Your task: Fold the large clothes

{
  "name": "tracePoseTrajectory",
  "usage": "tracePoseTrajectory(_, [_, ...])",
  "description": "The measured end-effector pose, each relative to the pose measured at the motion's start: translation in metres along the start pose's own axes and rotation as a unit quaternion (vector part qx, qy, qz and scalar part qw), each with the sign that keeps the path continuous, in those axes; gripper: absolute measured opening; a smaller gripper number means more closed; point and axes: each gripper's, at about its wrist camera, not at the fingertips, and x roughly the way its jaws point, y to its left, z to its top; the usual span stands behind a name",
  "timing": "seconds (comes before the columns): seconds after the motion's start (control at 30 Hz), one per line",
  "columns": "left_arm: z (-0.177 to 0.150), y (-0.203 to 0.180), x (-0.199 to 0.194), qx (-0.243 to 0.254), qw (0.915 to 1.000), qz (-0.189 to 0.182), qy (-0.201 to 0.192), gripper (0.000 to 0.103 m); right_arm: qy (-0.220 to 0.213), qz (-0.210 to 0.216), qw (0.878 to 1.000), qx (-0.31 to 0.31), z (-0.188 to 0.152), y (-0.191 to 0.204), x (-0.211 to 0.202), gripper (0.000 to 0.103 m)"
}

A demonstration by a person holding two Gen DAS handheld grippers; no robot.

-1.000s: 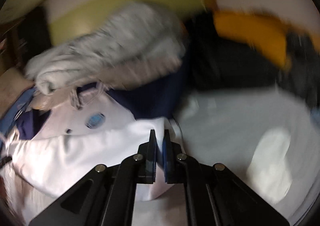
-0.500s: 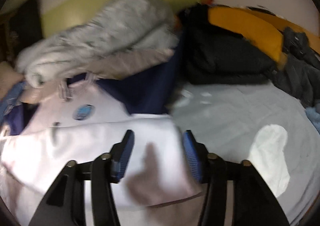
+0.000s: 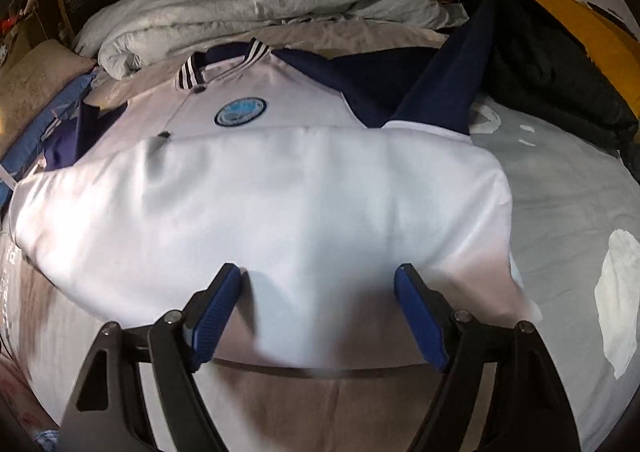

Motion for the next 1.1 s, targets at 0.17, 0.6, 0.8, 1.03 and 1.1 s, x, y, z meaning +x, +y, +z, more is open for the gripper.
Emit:
tracePoseTrajectory(0.17, [0.002,-0.003,-0.003,-0.013,0.9996,-0.024,0.003,0.102,-0.038,0.008,0.999,0.017,0.0,-0.007,-0.023,0.077])
tracePoseTrajectory(0.6, [-0.022,-0.004,0.017,-0.111,0.975,-0.136,0.136,0.102,-0.012,0.13,0.987,0.09,-0.022,0.002,-0.042,0.077])
tracePoseTrajectory(0.8, [-0.056,-0.014,0.038,-0.182,0.9432,-0.173,0.218,0.095,0.034,0.196,0.972,0.126,-0.048,0.025,-0.023,0.077])
tracePoseTrajectory(1.03, [-0.058,-0.013,0.064,-0.181,0.9589,-0.123,0.181,0.094,-0.008,0.18,0.974,0.139,-0.038,0.029,0.002,0.074])
tracePoseTrajectory(1.1, [-0.057,-0.007,0.074,-0.197,0.9586,-0.122,0.165,0.093,-0.024,0.162,0.976,0.141,-0.032,0.028,0.009,0.067])
